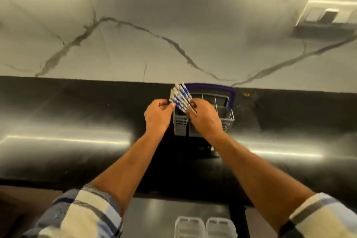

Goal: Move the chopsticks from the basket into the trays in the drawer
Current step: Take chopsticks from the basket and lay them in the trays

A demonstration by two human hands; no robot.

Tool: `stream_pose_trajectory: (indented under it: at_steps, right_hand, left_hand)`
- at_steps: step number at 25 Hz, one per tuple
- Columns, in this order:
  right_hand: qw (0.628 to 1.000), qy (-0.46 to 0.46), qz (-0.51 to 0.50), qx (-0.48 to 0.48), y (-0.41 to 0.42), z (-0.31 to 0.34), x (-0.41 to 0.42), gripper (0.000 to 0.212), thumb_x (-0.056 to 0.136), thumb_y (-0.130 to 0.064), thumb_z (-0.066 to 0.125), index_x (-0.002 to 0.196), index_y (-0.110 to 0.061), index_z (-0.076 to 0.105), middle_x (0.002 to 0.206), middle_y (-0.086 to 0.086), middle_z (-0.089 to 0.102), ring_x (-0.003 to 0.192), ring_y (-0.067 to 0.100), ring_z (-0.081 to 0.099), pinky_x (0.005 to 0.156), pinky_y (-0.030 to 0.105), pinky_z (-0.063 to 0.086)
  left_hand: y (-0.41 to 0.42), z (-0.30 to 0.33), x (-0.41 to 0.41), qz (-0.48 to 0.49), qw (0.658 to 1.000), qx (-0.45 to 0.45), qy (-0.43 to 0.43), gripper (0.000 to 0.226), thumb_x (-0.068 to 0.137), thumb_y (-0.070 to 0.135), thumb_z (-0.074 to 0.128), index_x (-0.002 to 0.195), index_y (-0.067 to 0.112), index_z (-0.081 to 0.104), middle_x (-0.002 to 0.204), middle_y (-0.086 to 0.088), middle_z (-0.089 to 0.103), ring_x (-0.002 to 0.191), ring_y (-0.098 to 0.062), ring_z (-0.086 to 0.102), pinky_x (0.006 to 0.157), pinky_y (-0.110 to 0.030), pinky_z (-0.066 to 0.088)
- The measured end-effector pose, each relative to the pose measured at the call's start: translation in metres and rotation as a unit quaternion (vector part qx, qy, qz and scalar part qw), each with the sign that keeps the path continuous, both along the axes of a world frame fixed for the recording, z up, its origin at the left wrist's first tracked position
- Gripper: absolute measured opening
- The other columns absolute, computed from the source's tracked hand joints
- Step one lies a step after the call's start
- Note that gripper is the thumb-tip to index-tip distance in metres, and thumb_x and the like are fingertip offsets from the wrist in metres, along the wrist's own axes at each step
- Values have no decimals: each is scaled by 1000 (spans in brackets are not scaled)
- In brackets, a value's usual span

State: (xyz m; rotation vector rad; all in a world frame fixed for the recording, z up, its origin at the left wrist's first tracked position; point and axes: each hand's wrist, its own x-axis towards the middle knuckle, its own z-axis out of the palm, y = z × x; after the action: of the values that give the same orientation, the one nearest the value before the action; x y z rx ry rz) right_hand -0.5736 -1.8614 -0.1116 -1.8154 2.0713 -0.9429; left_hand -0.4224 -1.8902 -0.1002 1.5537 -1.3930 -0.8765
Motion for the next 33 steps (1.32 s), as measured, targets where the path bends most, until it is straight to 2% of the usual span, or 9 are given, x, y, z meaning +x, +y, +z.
stream_pose_trajectory:
  at_steps: [5,9,13,17,24,26,29,30,33]
  right_hand:
    - [999,28,28,6,-18,-6,-1,19,96,-35,56,104,-22,67,96,-2,65,90,20,58,74,37,51]
    - [997,46,56,16,-18,0,-4,20,97,-34,56,98,-21,70,90,-4,62,86,15,54,74,32,48]
    - [997,45,54,21,-16,3,-3,26,99,-35,53,90,-18,71,83,-2,68,74,13,60,69,38,56]
    - [997,49,55,16,-11,16,-1,25,99,-33,55,89,-18,71,83,0,67,73,15,59,67,34,52]
    - [995,-71,5,-70,-11,76,-4,13,94,-26,64,95,-21,76,72,-8,69,60,3,58,56,18,43]
    - [990,-106,-2,-89,-7,99,-11,13,94,-28,65,94,-22,77,72,-6,71,60,8,61,54,14,44]
    - [981,-154,6,-115,4,137,-23,12,92,-29,68,97,-23,77,77,-4,73,63,10,63,55,10,46]
    - [978,-167,13,-123,7,151,-25,10,91,-29,69,95,-24,77,78,-4,74,65,10,64,58,11,48]
    - [968,-196,68,-144,16,188,-30,9,89,-26,72,87,-21,79,80,1,76,79,23,70,78,36,58]
  left_hand:
    - [-13,-3,-6,-26,999,-6,-38,23,87,34,71,100,15,75,92,2,75,78,-6,63,73,-21,47]
    - [-13,-5,-7,-45,998,-7,-32,21,87,34,71,100,17,76,89,5,76,79,-4,68,79,-30,58]
    - [-12,0,-7,-48,998,2,-30,21,88,32,70,101,18,77,88,6,76,81,-5,69,80,-31,59]
    - [-8,13,-8,-43,999,-5,-11,18,86,32,73,96,18,79,81,8,75,77,-6,71,78,-34,61]
    - [-14,55,-7,-51,998,-8,-20,15,85,35,74,91,22,78,73,9,73,66,-5,67,71,-27,59]
    - [-14,60,-5,-48,999,10,-18,27,82,38,75,99,18,75,77,6,74,70,-9,69,76,-33,60]
    - [-4,84,-5,-50,997,-37,-45,46,82,48,72,117,19,66,91,4,74,83,-9,67,79,-27,53]
    - [2,100,-6,-54,994,-78,-45,46,84,49,69,120,21,64,98,3,73,87,-8,65,80,-25,50]
    - [15,163,-14,-124,972,-201,9,37,91,43,64,124,27,63,110,4,72,99,-8,66,93,-30,53]
